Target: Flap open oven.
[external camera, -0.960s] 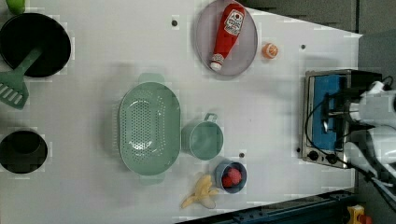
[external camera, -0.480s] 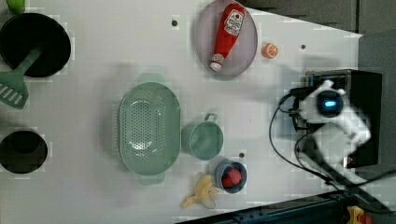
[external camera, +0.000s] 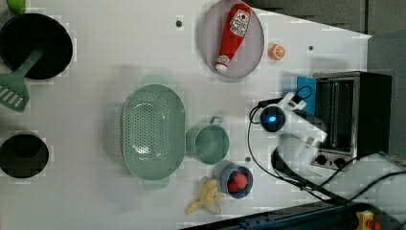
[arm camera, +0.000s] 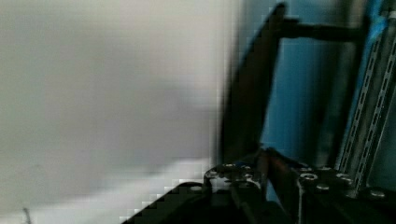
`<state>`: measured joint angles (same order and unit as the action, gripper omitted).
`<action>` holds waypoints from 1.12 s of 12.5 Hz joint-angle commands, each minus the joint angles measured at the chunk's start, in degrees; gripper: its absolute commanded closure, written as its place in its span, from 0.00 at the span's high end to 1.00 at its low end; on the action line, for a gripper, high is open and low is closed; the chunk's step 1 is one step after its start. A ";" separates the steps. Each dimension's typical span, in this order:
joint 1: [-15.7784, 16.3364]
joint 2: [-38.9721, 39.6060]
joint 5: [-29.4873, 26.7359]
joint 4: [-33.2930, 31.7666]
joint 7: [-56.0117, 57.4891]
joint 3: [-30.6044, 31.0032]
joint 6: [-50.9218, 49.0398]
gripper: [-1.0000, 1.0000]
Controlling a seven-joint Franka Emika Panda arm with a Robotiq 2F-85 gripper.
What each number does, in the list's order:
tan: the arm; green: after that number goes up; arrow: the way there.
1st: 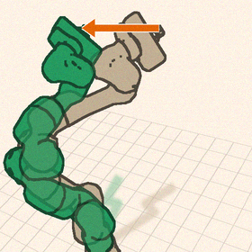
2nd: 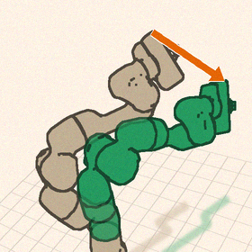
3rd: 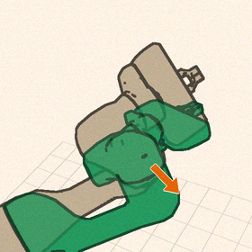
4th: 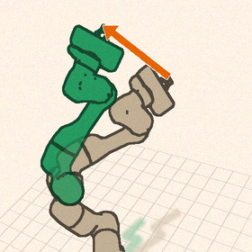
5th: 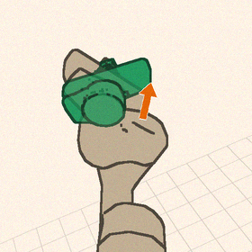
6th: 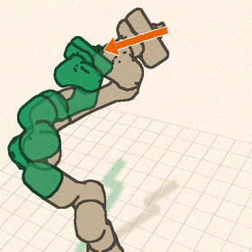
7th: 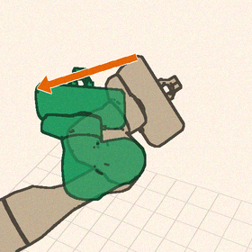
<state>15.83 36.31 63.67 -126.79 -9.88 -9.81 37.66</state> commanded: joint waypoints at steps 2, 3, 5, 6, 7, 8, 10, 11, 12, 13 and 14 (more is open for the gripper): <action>1.01 0.96 1.19 3.04 -6.01 -0.45 -1.35 0.17; 1.22 0.94 1.19 3.13 -6.00 -0.45 -1.58 0.17; 1.91 0.22 1.14 3.78 -6.00 -0.30 -1.54 0.17; 2.33 -0.88 0.56 4.29 -6.30 -0.18 -1.43 0.17; 2.60 -2.82 -0.42 4.85 -7.29 -0.18 -1.43 0.17; 2.58 -5.42 -2.22 5.20 -8.13 -0.28 -1.44 0.17; 2.16 -12.14 -9.22 5.77 -8.23 -0.75 -1.46 0.17; 1.88 -16.00 -14.34 6.18 -8.23 -1.22 -1.48 0.17; 1.50 -19.90 -19.84 6.60 -8.23 -1.82 -1.57 0.17; 1.14 -23.84 -25.65 6.80 -8.14 -2.51 -1.75 0.17; 0.73 -27.68 -31.98 6.91 -8.14 -3.39 -2.35 0.17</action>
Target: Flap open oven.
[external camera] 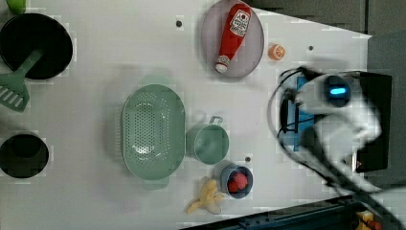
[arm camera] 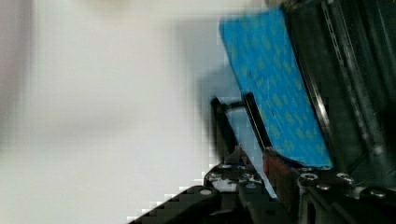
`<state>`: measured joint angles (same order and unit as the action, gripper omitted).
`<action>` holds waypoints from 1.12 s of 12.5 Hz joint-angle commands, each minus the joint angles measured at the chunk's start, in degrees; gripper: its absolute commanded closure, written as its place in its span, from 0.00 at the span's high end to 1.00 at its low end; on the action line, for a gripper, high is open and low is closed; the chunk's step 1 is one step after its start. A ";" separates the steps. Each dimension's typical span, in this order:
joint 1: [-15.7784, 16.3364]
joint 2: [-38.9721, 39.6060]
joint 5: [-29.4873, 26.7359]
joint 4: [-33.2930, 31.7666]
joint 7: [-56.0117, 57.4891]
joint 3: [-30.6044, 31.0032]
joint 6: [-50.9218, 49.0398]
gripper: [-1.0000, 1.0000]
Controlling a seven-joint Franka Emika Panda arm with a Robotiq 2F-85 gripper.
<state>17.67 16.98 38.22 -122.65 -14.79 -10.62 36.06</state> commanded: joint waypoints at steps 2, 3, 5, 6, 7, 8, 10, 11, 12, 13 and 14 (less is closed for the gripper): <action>-1.55 -15.56 -18.45 2.93 -3.14 -4.53 -3.39 0.17; -1.57 -18.81 -23.71 3.24 -3.14 -5.44 -4.96 0.17; -1.58 -24.45 -32.37 4.12 -3.14 -6.92 -9.75 0.17; -1.58 -26.75 -33.81 4.81 -3.14 -7.32 -11.92 0.17; -1.57 -28.72 -33.71 5.26 -3.13 -7.35 -13.56 0.17; -1.57 -30.36 -33.65 5.43 -3.14 -7.21 -14.62 0.17; -1.54 -32.20 -33.65 5.43 -3.13 -6.99 -16.58 0.17; -1.53 -32.35 -33.65 5.42 -3.14 -7.01 -17.75 0.17; -1.54 -32.30 -33.64 5.43 -3.14 -7.00 -18.21 0.17; -1.53 -32.30 -33.64 5.43 -3.14 -7.00 -18.25 0.17; -1.53 -32.30 -33.64 5.42 -3.14 -7.07 -18.23 0.17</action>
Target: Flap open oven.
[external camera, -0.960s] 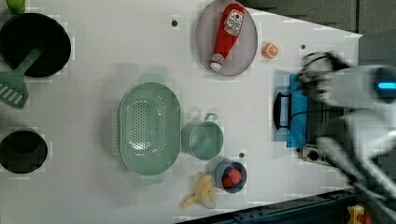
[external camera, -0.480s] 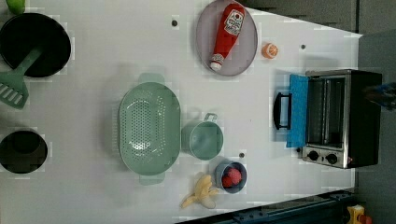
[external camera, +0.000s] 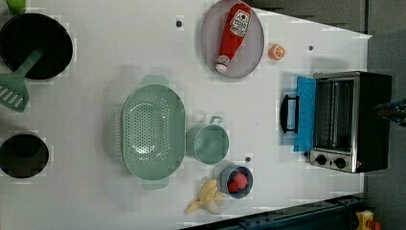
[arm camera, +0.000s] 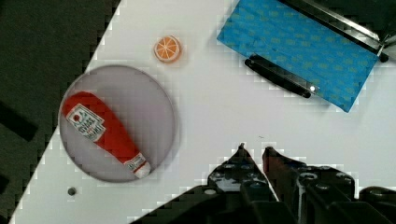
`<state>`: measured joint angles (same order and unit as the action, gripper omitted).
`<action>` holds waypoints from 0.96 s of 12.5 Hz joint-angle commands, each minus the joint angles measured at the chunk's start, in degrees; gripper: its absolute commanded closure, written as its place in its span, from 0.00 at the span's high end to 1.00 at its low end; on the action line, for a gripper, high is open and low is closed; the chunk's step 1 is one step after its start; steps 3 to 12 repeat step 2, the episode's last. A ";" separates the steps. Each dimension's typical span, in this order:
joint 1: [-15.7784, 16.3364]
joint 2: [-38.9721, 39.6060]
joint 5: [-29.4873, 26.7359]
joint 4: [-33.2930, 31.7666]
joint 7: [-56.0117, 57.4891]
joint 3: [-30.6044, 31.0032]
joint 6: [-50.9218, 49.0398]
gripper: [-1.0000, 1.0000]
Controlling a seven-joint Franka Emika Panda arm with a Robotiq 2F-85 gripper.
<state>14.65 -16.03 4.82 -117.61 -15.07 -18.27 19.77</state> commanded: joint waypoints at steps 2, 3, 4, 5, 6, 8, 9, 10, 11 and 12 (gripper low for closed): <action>1.49 0.73 -0.25 0.34 -2.86 0.56 -1.86 0.17; 1.49 0.73 -0.25 0.34 -2.86 0.56 -1.86 0.17; 1.49 0.73 -0.25 0.34 -2.86 0.56 -1.86 0.17; 1.49 0.73 -0.25 0.34 -2.86 0.56 -1.86 0.17; 1.49 0.73 -0.25 0.34 -2.86 0.56 -1.86 0.17; 1.49 0.73 -0.25 0.34 -2.86 0.56 -1.86 0.17; 1.49 0.73 -0.25 0.34 -2.86 0.56 -1.86 0.17; 1.49 0.73 -0.25 0.34 -2.86 0.56 -1.86 0.17; 1.49 0.73 -0.25 0.34 -2.86 0.56 -1.86 0.17; 1.49 0.73 -0.25 0.34 -2.86 0.56 -1.86 0.17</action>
